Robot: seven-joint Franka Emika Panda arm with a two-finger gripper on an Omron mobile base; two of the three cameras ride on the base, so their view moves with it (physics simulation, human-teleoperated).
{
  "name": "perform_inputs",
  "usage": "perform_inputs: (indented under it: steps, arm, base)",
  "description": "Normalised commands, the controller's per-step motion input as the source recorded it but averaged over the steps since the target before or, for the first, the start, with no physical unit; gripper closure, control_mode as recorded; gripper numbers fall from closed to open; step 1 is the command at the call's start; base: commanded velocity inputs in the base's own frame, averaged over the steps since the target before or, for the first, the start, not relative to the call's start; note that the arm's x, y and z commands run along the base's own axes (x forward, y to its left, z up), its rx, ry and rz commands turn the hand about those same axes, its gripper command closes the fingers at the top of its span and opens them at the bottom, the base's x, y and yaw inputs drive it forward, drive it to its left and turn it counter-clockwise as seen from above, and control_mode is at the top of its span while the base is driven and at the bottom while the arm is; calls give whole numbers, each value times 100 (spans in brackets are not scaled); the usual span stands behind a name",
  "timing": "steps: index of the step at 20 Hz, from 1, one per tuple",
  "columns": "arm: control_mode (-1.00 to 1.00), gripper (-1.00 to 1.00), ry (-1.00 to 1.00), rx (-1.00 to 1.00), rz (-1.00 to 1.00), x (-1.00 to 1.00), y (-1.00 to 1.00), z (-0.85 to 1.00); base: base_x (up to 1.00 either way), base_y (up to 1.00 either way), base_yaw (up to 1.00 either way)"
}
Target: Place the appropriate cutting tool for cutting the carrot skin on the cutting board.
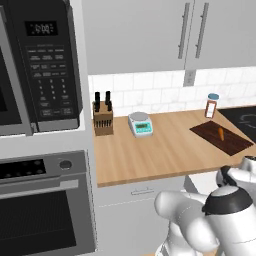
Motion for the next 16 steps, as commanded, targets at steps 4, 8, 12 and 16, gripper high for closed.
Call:
perform_inputs:
  steps: [4, 8, 12, 16]
  arm:
    - [-100, -100, 0, 0, -10, 35, -33, -3]
    - [-100, -100, 0, 0, -12, 26, -31, -11]
    - [-100, -100, 0, 0, -16, 36, 0, -18]
    - [-100, -100, 0, 0, -17, 14, 0, -22]
  base:
    - [0, 0, 0]
    - [0, 0, 0]
    - [0, 0, 0]
    - [0, 0, 0]
